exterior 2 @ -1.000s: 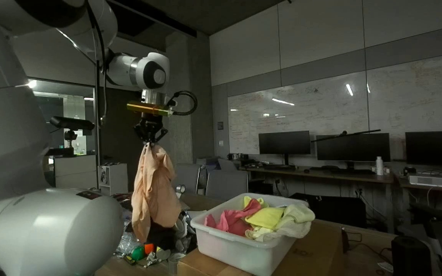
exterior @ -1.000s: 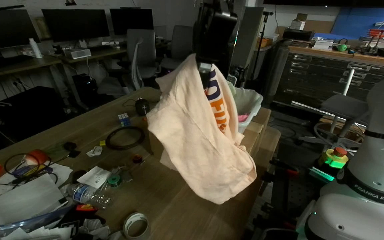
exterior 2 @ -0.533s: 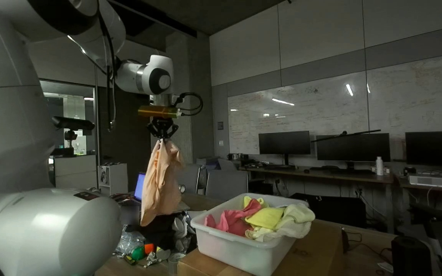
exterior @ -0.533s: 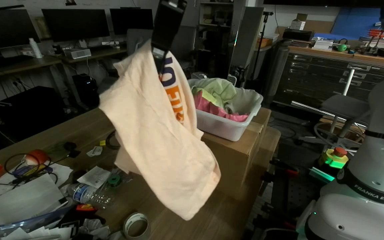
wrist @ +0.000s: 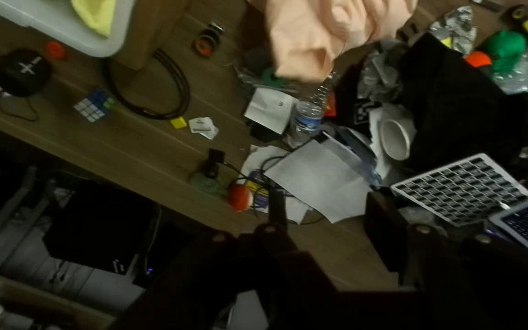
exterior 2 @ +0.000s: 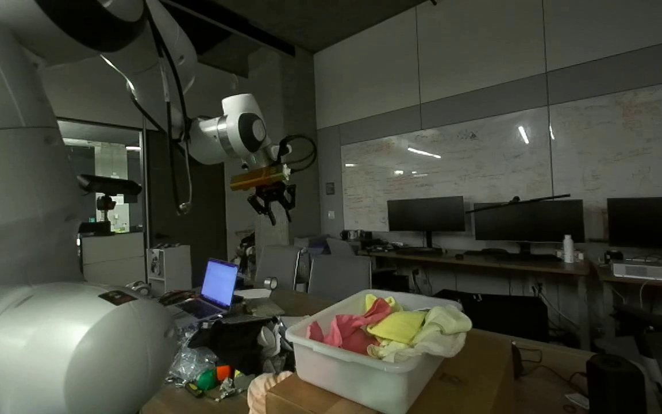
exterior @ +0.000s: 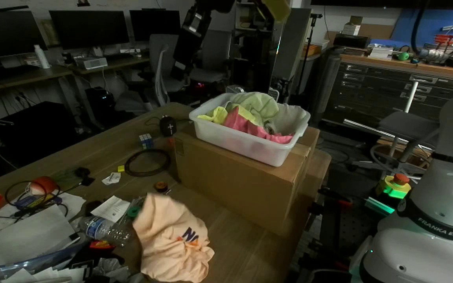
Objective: Remove the clothes from the white bin and put them on the table
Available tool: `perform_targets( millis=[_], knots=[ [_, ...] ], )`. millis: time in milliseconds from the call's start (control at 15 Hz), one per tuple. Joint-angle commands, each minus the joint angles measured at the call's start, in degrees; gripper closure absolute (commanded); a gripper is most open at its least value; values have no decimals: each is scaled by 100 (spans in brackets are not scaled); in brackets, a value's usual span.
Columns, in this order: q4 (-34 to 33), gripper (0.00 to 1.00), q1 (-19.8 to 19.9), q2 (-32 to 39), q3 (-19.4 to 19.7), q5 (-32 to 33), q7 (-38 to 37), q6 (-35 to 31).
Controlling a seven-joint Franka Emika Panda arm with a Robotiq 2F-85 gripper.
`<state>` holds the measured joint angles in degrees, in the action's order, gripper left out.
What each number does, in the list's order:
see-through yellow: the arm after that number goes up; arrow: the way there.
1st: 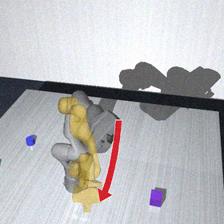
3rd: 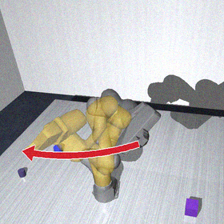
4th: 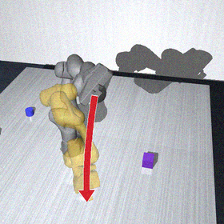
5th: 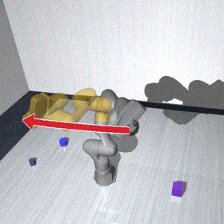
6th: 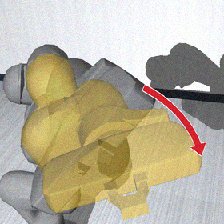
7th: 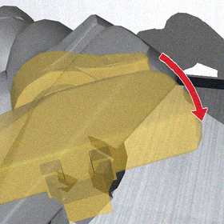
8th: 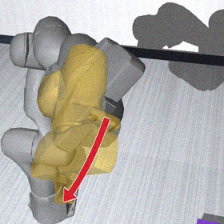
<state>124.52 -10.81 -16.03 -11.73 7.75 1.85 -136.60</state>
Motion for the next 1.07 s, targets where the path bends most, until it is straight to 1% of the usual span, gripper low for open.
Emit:
perform_targets(
  millis=[0, 133, 200, 400, 600, 800, 1000],
  knots=[
    [219, 19, 425, -128, -224, 1026, -919, 38],
    [317, 4, 583, -172, -189, 1347, -1353, 212],
    [333, 0, 636, -193, -140, 1348, -1502, 406],
    [379, 0, 830, -232, 53, 1198, -1767, 881],
    [433, 0, 1015, -219, 308, 1090, -1857, 1132],
    [475, 0, 1141, -135, 628, 834, -1719, 1226],
    [552, 0, 1221, -40, 955, 415, -1489, 1215]
  ],
)
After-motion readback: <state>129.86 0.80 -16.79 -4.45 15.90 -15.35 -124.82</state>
